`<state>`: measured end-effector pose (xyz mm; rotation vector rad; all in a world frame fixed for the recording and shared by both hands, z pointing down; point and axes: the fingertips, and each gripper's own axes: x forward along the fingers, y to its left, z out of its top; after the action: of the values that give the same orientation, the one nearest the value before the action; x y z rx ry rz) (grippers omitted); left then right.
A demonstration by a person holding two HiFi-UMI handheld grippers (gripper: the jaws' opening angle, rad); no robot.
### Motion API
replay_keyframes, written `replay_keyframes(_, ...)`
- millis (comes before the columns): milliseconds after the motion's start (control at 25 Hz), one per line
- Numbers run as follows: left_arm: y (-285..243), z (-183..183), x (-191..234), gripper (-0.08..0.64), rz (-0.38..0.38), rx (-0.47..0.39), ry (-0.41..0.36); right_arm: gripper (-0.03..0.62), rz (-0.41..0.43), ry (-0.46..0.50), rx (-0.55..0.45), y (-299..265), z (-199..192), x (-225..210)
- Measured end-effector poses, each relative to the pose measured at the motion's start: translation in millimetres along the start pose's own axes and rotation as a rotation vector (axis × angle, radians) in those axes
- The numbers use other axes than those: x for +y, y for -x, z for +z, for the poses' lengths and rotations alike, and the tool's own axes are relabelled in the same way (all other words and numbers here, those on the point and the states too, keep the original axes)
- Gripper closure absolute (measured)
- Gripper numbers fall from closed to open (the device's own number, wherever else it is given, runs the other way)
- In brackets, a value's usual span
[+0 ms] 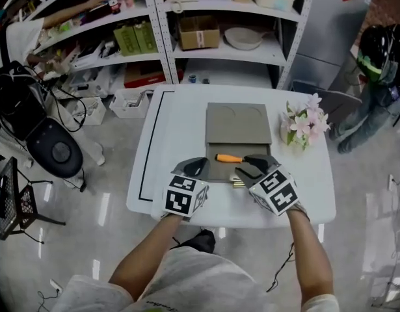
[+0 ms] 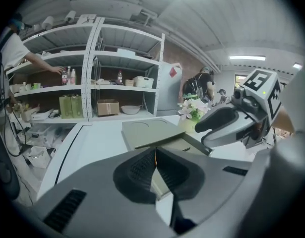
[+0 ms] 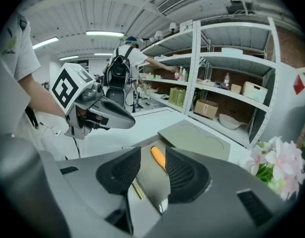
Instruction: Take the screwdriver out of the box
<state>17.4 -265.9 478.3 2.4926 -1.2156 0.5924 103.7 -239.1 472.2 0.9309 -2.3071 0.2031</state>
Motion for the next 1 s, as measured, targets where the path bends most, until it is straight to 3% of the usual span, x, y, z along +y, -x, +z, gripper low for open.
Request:
replay_keyframes(480, -50.5, 1.4, 48.8, 0.554, 0.001, 0.057, 0.041, 0.426, 0.215, 0.134, 0.219, -80.9, -19.2, -12.7)
replay_keyframes(1000, -82.1, -4.3, 72.7, 0.554, -0.031, 0.099, 0.056, 0.413, 0.332, 0.23, 0.363, -123.2, -45.0, -9.0)
